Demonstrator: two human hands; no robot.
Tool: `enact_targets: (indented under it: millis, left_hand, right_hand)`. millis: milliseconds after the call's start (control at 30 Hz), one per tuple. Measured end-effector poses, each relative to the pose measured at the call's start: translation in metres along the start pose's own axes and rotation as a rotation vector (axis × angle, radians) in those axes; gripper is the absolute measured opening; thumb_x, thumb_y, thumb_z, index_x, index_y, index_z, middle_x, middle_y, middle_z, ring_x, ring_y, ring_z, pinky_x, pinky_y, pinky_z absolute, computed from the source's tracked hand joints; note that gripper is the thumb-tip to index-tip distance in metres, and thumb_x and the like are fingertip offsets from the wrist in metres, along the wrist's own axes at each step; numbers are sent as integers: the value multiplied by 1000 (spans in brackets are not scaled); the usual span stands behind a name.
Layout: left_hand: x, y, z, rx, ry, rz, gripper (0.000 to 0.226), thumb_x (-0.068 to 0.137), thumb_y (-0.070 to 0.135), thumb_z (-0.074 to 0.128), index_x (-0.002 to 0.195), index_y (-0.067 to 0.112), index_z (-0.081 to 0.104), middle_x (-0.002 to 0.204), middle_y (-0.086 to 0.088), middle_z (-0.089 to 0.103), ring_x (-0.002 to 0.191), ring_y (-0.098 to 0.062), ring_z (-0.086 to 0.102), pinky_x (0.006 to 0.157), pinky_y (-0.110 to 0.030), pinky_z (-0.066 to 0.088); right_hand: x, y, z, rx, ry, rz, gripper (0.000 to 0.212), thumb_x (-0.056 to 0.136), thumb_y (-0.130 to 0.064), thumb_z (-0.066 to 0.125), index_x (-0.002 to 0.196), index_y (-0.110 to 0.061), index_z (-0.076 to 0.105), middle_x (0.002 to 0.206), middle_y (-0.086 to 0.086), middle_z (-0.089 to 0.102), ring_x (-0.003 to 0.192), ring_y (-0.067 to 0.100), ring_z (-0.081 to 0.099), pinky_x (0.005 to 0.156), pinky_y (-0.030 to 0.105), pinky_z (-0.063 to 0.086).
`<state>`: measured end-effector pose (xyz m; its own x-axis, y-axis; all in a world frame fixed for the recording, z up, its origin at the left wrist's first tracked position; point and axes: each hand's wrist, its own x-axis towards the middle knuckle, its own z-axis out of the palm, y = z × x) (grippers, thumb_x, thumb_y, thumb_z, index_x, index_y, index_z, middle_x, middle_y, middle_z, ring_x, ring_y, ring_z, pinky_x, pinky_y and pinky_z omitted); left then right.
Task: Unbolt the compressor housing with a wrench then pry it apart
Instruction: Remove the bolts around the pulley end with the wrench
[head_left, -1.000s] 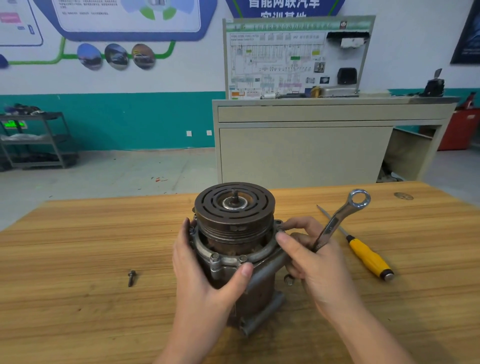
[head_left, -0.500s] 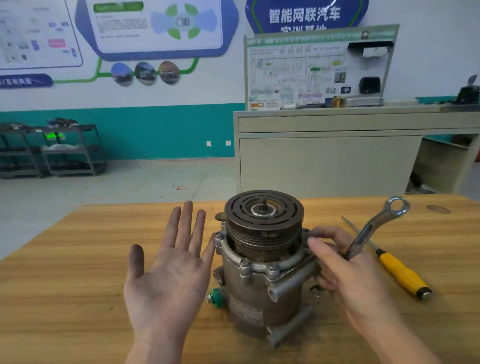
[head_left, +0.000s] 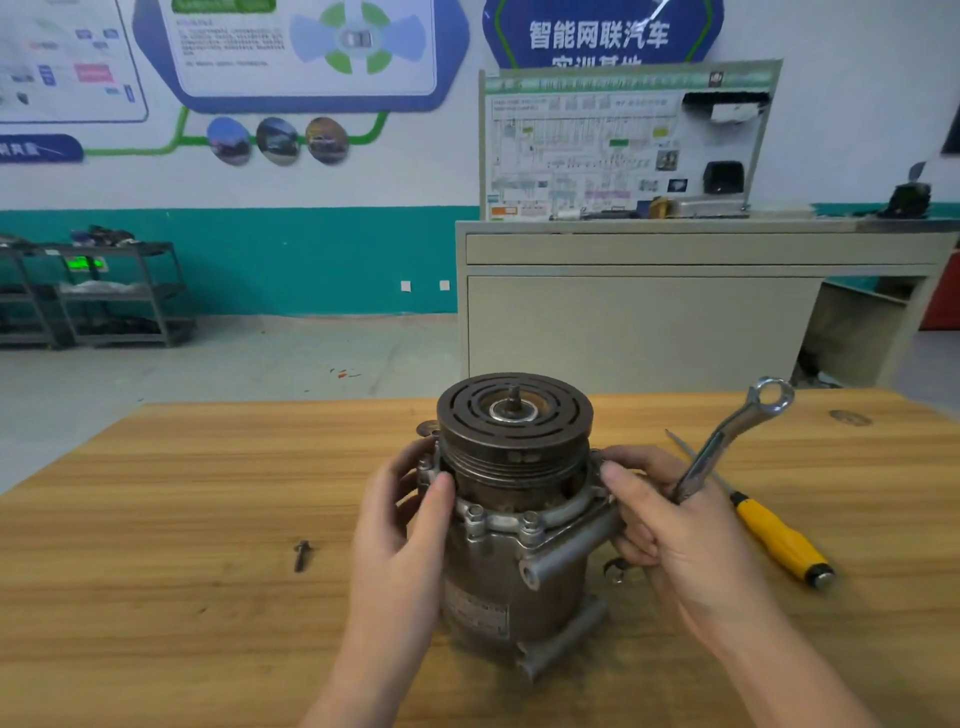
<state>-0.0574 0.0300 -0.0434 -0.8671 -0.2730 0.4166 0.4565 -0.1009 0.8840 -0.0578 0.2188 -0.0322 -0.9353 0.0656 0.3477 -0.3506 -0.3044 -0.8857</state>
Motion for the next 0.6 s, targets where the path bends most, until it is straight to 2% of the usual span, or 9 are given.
enact_targets:
  millis: [100,167,200,300,367,433,500,600]
  left_hand:
    - [-12,-6,9,87,85,89,29,92,23,59,119,31,57,117,7,62,105,3,58,80,-7,43]
    - [-15,-7,14,121,118,127,27,89,32,58,116,36,54,117,12,58,104,9,54,77,-1,39]
    - [-16,-7,15,146,141,149,28,86,37,55,114,37,54,114,15,57,103,10,54,77,0,37]
    - [-18,-6,15,186,216,202,26,83,50,46,106,41,53,107,19,56,104,3,54,85,-13,38]
    - [-19,-6,13,194,265,215,24,83,52,42,100,41,54,104,16,57,102,-2,54,86,-23,40]
    - [-18,-4,12,209,291,217,21,82,53,43,95,41,53,101,17,53,98,-1,53,84,-24,40]
    - [-17,-2,11,244,305,248,16,82,51,44,94,42,51,100,23,47,98,-7,51,86,-24,39]
    - [-17,0,9,252,308,354,12,85,44,46,97,43,48,102,36,41,100,-22,48,87,-30,39]
  right_hand:
    - [-1,-1,-2,-22,-22,-17,15,72,-30,71,83,-22,74,44,-4,35,35,4,28,37,15,24]
    - [0,-1,-2,-101,5,-30,16,68,-30,79,80,-24,71,47,3,36,36,6,28,38,16,23]
    - [1,0,-3,-110,11,-36,14,68,-28,77,80,-23,71,47,4,36,37,6,28,38,16,23]
    - [3,2,-7,-23,-7,-37,18,81,-26,60,90,-17,74,46,-4,35,38,6,28,38,17,24]
    - [5,2,-7,-24,4,-34,20,81,-34,69,91,-17,72,46,-4,35,38,6,27,38,17,24]
    - [10,1,-4,-90,20,-19,21,67,-32,83,82,-21,71,46,-4,34,36,7,26,38,16,23]
    - [15,1,-1,-116,34,2,18,62,-28,80,77,-22,72,46,-4,33,35,7,25,37,16,21]
    - [20,1,-8,-8,-4,25,14,72,-24,68,82,-18,74,46,-4,32,36,7,23,37,15,21]
